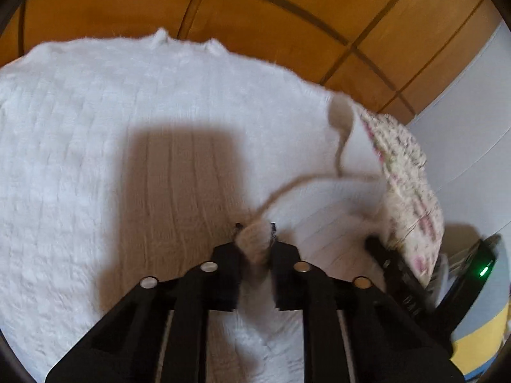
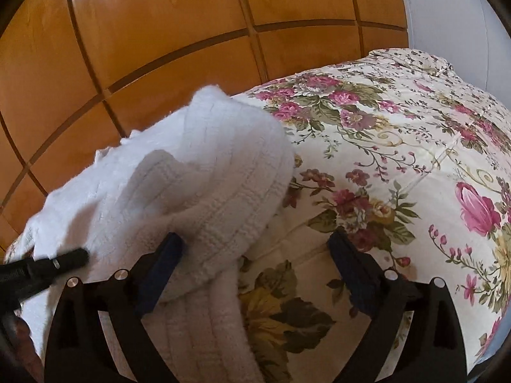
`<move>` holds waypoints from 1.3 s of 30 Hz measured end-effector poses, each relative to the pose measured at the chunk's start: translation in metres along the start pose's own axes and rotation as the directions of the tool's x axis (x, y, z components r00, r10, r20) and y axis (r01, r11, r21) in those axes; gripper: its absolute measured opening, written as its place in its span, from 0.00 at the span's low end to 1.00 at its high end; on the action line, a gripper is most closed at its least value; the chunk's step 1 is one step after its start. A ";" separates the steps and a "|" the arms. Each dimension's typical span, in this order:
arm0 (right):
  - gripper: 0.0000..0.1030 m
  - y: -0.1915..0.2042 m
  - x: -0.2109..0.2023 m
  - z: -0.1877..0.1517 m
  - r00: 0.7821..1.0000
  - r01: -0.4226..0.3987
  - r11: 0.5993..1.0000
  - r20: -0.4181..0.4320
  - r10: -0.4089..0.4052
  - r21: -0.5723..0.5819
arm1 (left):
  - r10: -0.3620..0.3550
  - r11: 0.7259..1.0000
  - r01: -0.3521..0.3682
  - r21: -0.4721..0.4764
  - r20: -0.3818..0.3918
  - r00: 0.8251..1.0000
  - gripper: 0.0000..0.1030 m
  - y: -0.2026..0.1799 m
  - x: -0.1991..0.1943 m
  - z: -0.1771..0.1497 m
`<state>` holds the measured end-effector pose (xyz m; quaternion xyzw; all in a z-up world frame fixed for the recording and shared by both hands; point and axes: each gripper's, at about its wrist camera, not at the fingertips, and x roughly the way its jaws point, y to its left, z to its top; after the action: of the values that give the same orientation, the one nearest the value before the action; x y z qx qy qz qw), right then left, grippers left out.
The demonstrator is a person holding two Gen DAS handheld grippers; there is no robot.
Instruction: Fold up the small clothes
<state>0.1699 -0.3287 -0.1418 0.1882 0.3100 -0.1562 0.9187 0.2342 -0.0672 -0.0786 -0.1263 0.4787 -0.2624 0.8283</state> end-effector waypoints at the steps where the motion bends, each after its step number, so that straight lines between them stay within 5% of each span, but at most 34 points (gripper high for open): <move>1: 0.93 0.000 -0.003 0.000 1.000 0.002 1.000 0.004 -0.002 0.004 | -0.031 1.000 0.031 0.002 0.022 0.999 0.09 0.002 -0.007 0.008; 8: 0.93 -0.006 -0.012 -0.004 0.999 0.014 0.998 0.030 -0.016 0.060 | -0.018 0.999 0.012 0.031 0.190 0.982 0.08 0.006 -0.054 0.053; 14: 0.94 -0.004 -0.007 -0.003 0.999 0.035 0.998 0.009 -0.036 0.044 | 0.075 0.997 -0.069 -0.030 0.305 0.949 0.08 0.051 -0.089 0.078; 17: 0.94 -0.003 -0.006 -0.003 0.999 0.038 0.999 0.003 -0.038 0.039 | 0.130 0.988 -0.099 -0.114 0.309 0.942 0.08 0.084 -0.090 0.085; 22: 0.95 0.000 -0.003 -0.003 0.998 0.056 0.998 -0.015 -0.056 0.017 | 0.178 0.973 -0.135 -0.188 0.234 0.956 0.08 0.128 -0.054 0.072; 25: 0.98 0.006 0.001 0.003 0.997 0.054 0.998 -0.059 -0.056 -0.023 | 0.154 0.959 -0.095 -0.268 0.207 0.966 0.08 0.150 -0.031 0.050; 29: 0.98 0.015 0.017 0.030 0.995 0.056 0.994 -0.072 -0.063 -0.094 | 0.056 0.944 0.045 -0.328 0.292 0.955 0.10 0.169 -0.028 0.029; 36: 0.98 0.041 0.090 0.067 0.977 0.080 0.980 -0.180 -0.114 -0.184 | 0.026 0.941 0.084 -0.329 0.318 0.948 0.10 0.176 -0.029 0.028; 39: 0.98 0.048 0.099 0.080 0.986 0.070 0.985 -0.137 -0.092 -0.160 | 0.039 0.945 0.068 -0.320 0.316 0.948 0.10 0.174 -0.028 0.027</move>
<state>0.3053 -0.3384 -0.1332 0.1143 0.3942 -0.1550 0.8986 0.3008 0.0917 -0.1244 -0.3058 0.3745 -0.1617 0.8603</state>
